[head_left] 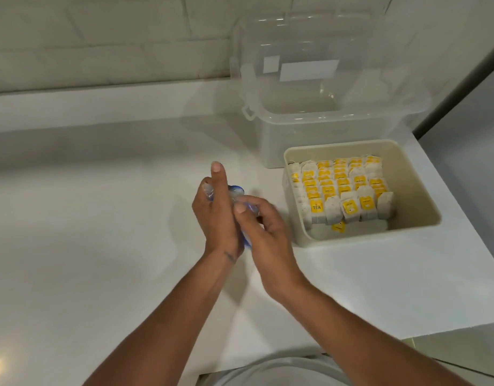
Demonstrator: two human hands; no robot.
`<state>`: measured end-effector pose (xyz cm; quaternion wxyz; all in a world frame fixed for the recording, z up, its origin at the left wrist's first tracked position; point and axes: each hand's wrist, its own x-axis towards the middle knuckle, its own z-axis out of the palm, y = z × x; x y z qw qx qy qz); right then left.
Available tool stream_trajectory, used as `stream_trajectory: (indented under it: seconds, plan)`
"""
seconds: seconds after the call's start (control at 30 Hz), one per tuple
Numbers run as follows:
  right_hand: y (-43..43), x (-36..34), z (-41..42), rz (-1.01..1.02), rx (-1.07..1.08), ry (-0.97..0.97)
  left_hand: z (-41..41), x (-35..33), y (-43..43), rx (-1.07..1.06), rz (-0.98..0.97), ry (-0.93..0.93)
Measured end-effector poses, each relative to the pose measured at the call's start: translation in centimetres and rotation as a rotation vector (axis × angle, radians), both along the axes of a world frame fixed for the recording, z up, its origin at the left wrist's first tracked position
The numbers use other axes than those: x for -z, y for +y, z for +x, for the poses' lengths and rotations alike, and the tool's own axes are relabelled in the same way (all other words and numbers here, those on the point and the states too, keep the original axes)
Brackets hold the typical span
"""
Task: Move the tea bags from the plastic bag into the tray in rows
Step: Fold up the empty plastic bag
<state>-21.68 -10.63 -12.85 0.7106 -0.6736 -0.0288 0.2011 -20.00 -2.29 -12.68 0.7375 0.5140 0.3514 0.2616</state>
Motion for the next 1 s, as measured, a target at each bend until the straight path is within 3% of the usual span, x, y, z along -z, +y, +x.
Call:
stream_trajectory:
  seconds: [0.07,0.13,0.23,0.33,0.47,0.53,0.6,0.73,0.9,1.0]
  plan:
    - [0.5,0.4,-0.4,0.083,0.137,0.068,0.4,-0.9,-0.4,-0.073,-0.089,0.014]
    - [0.9,0.0,0.4,0.26,0.099,0.235,0.6,-1.3,-0.5,-0.018,-0.089,0.012]
    - [0.9,-1.5,2.3,0.422,0.054,0.395,-0.5,-0.8,-0.9,0.261,0.344,-0.049]
    - [0.4,-3.5,4.3,0.522,0.08,0.446,-0.5,-0.1,-0.5,0.425,0.772,-0.229]
    - [0.0,-5.6,6.9,0.427,0.165,0.349,0.9,0.0,-0.2,0.594,1.212,-0.406]
    - [0.4,-6.8,7.4,0.463,0.201,0.353,2.2,-1.1,0.0,0.544,1.206,-0.436]
    - [0.7,-7.3,7.3,0.522,0.203,0.34,3.3,-2.9,0.0,0.424,1.077,-0.456]
    - [0.6,-6.9,6.0,0.42,0.252,0.214,5.1,-4.9,-1.2,0.222,1.012,-0.377]
    - [-2.1,-6.7,4.4,0.314,0.409,0.106,4.7,-4.6,-5.0,0.353,0.921,-0.312]
    - [-5.1,-6.5,4.0,0.307,0.475,0.034,4.4,-4.5,-7.5,0.371,1.056,-0.293]
